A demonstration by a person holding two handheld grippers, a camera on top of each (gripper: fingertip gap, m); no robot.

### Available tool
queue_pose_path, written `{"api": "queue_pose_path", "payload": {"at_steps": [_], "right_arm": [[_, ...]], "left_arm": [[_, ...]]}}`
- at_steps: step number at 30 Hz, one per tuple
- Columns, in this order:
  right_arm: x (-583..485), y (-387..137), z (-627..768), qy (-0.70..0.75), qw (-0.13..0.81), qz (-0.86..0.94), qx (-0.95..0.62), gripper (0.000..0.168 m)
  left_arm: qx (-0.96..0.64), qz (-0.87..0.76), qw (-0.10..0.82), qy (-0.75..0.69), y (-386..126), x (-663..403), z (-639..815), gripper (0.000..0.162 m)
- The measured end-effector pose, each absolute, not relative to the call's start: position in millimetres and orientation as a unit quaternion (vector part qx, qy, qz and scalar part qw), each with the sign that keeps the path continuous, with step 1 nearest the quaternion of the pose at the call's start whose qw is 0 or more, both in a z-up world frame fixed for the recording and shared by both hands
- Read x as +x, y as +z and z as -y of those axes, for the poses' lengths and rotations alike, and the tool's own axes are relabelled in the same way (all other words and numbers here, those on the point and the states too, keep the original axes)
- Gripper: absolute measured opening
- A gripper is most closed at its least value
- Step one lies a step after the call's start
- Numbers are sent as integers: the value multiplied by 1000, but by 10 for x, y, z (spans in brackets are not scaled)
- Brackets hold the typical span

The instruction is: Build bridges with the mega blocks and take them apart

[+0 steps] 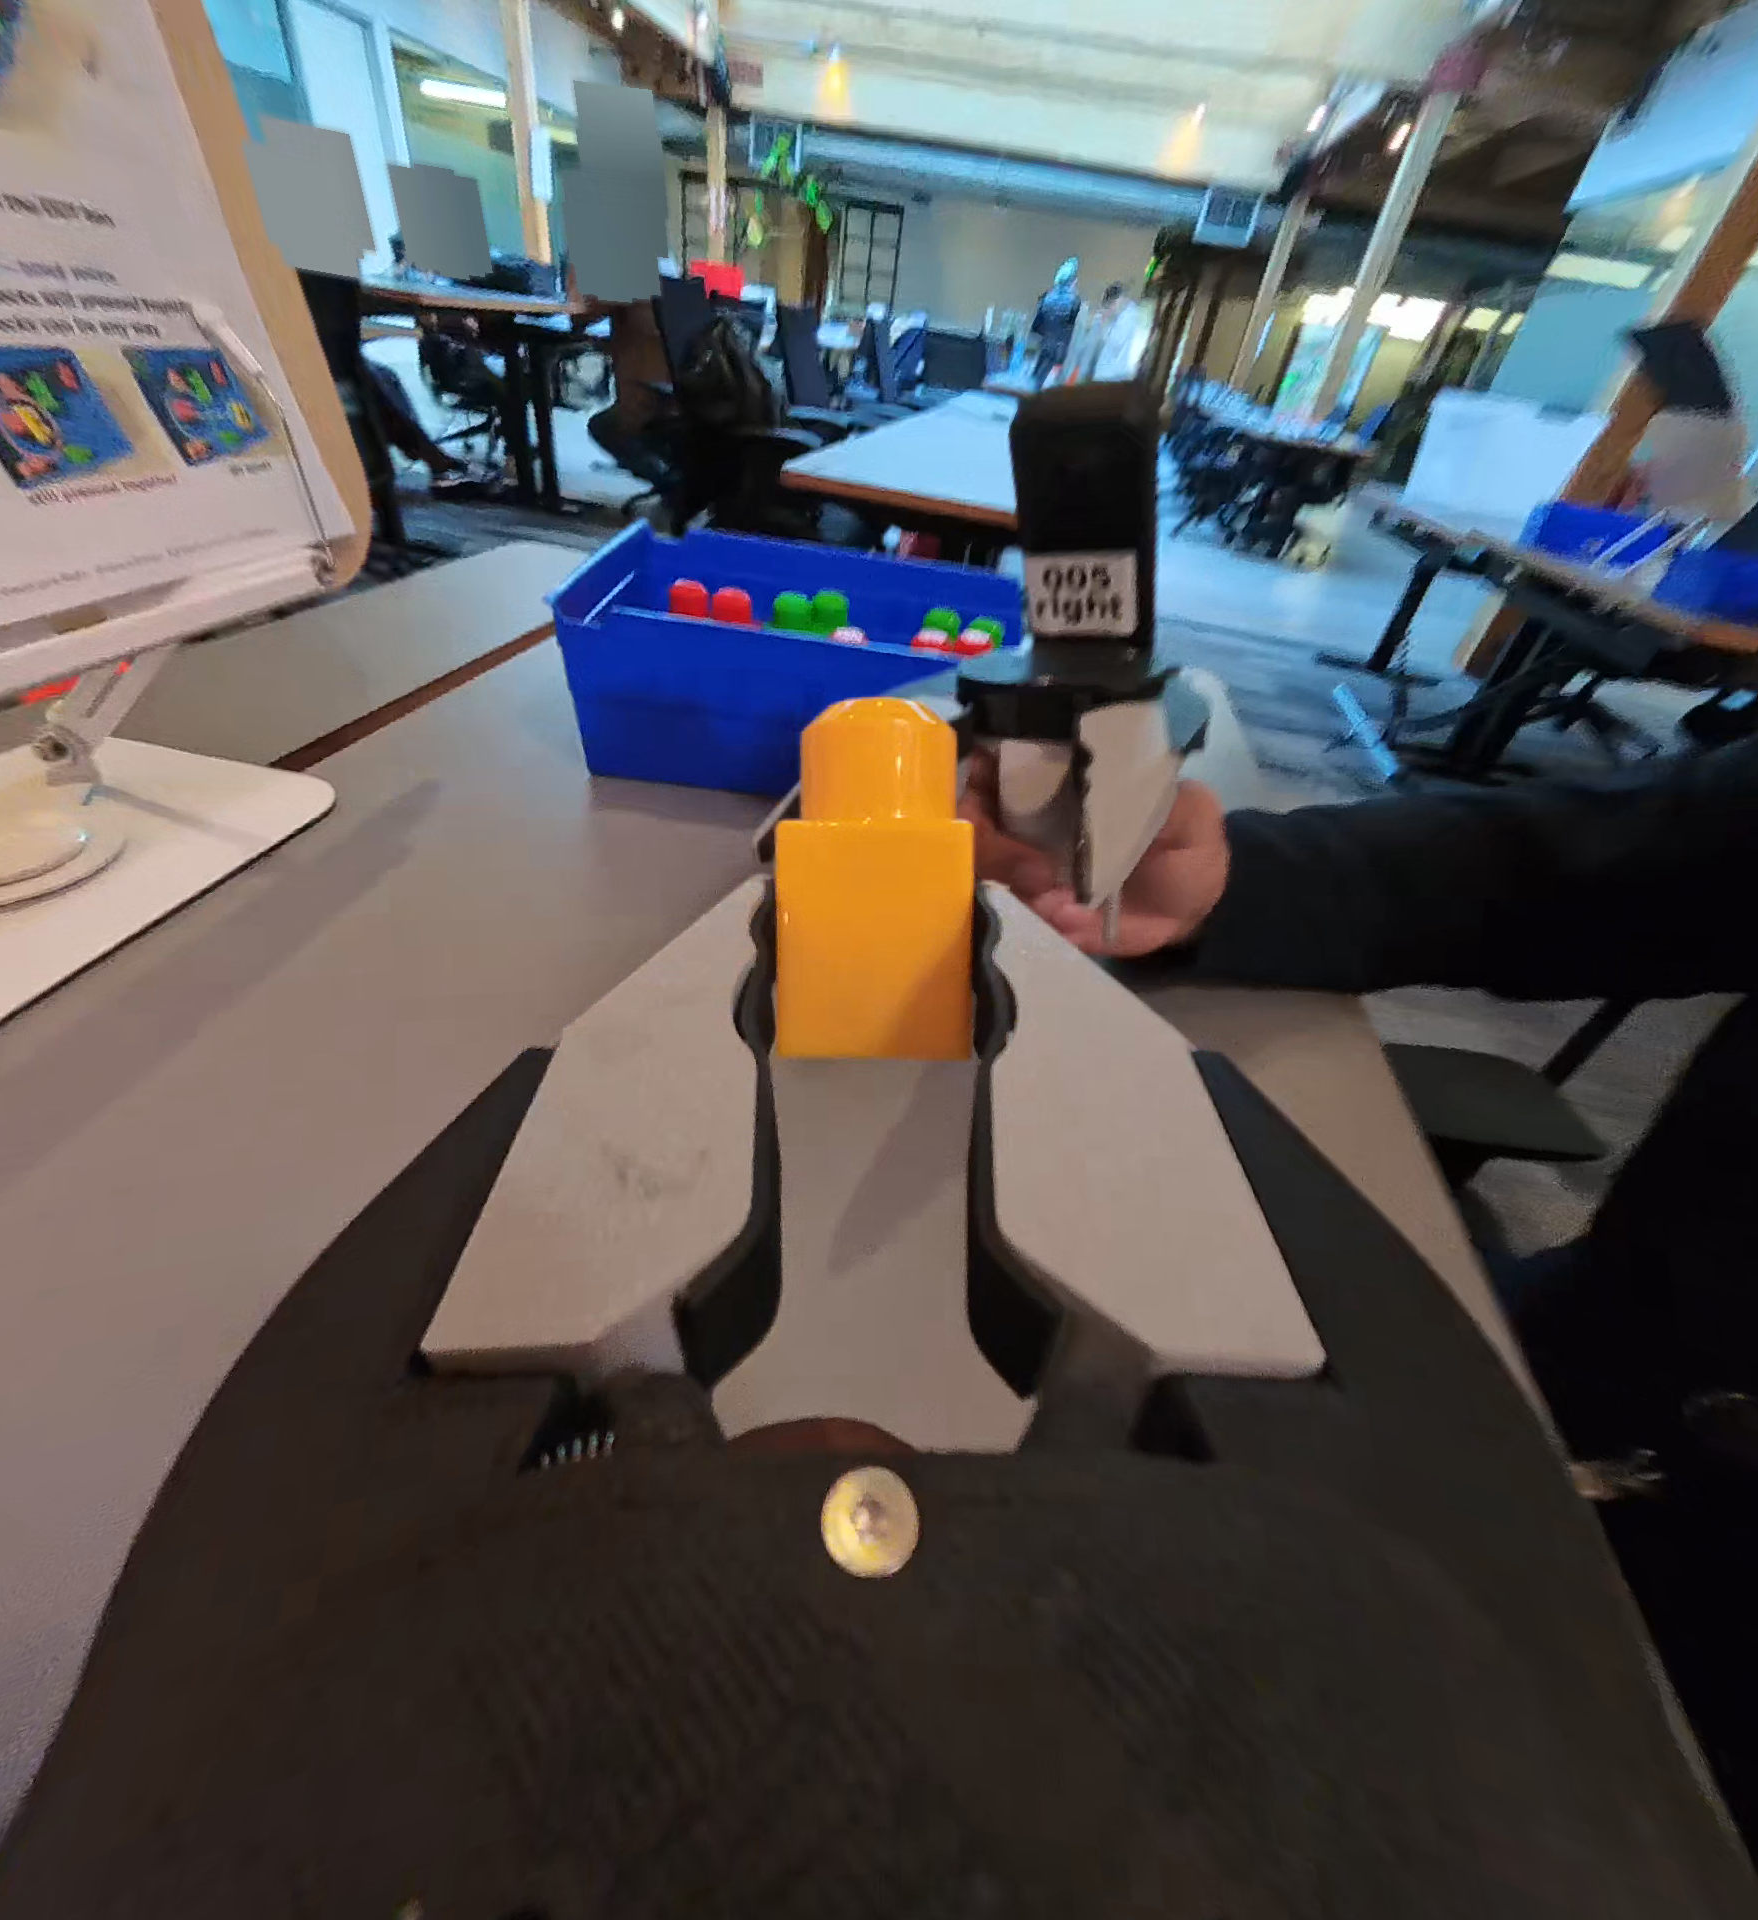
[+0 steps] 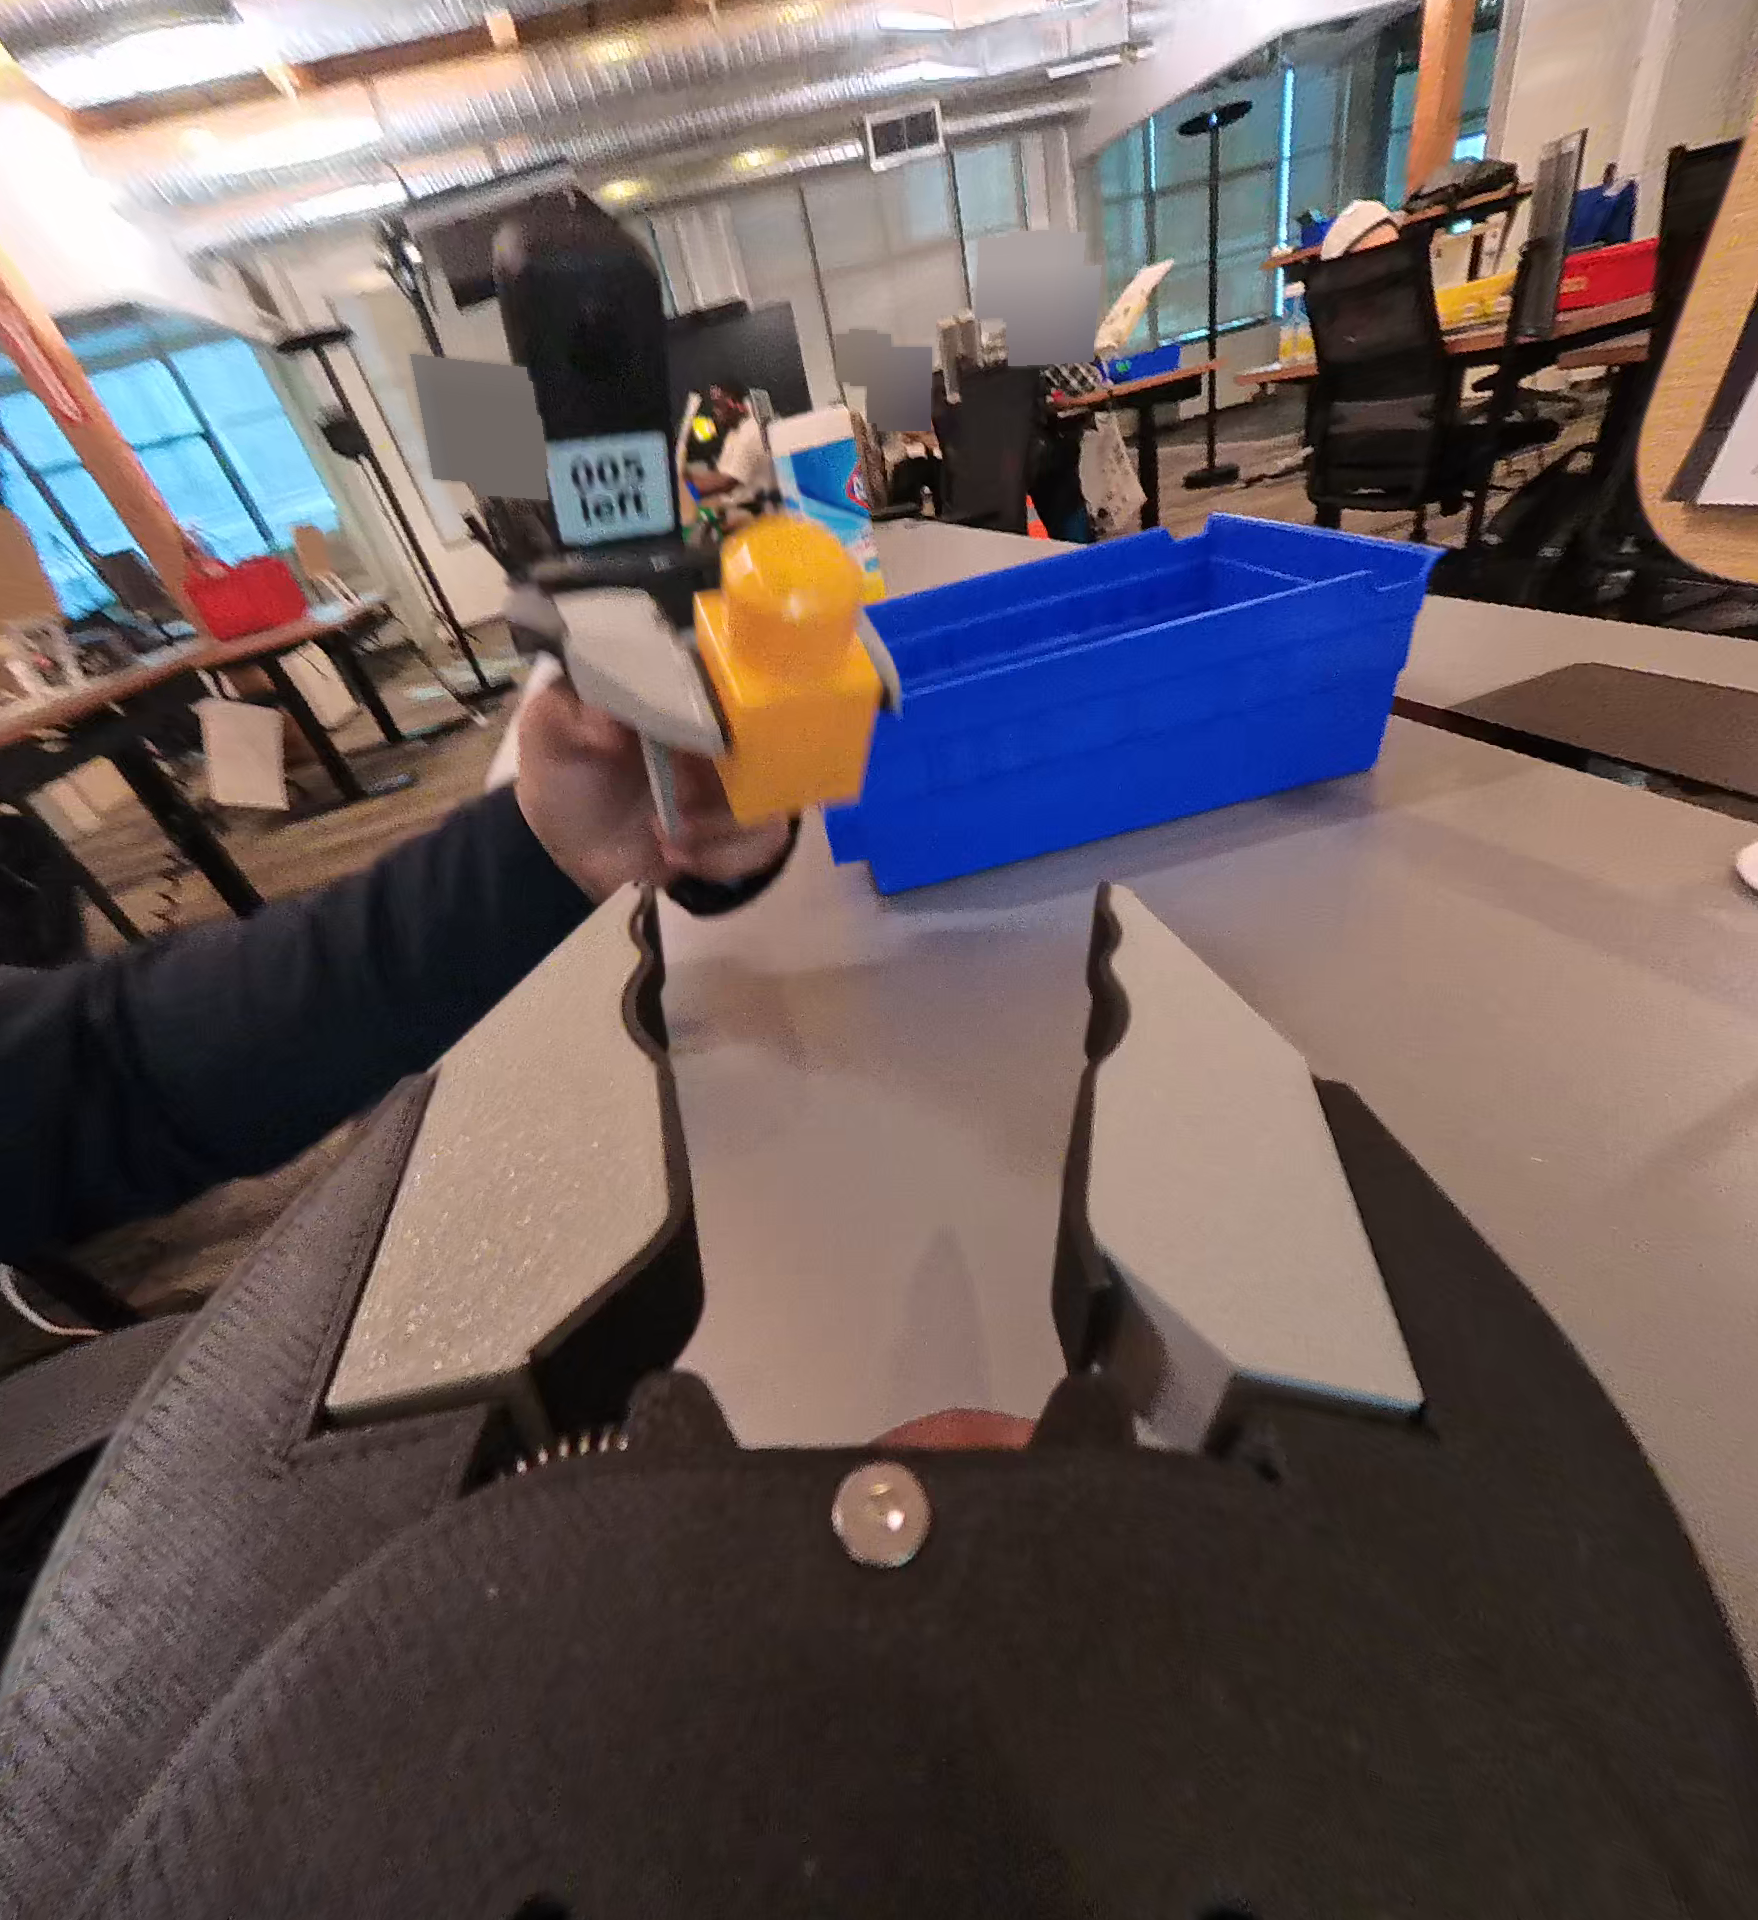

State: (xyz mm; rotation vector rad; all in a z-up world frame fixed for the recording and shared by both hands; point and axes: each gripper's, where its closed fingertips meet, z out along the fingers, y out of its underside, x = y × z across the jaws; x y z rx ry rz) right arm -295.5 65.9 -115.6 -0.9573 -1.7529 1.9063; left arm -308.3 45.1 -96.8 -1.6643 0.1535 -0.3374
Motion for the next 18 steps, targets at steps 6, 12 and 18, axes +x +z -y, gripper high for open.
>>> {"api": "queue_pose_path", "payload": {"at_steps": [6, 12, 18], "right_arm": [[-3010, -1181, -742, 690, 155, 600, -374, 71], [-3100, -1372, -656, 674, 121, 606, -405, 51], [-3157, -1537, -652, 654, 118, 614, -426, 37]], "left_arm": [[-767, -85, 636, 17, -1245, -3075, -713, 34], [-794, -84, 598, 68, -1452, -3084, -823, 34], [-820, -102, 544, 145, -1647, -3160, -830, 34]]}}
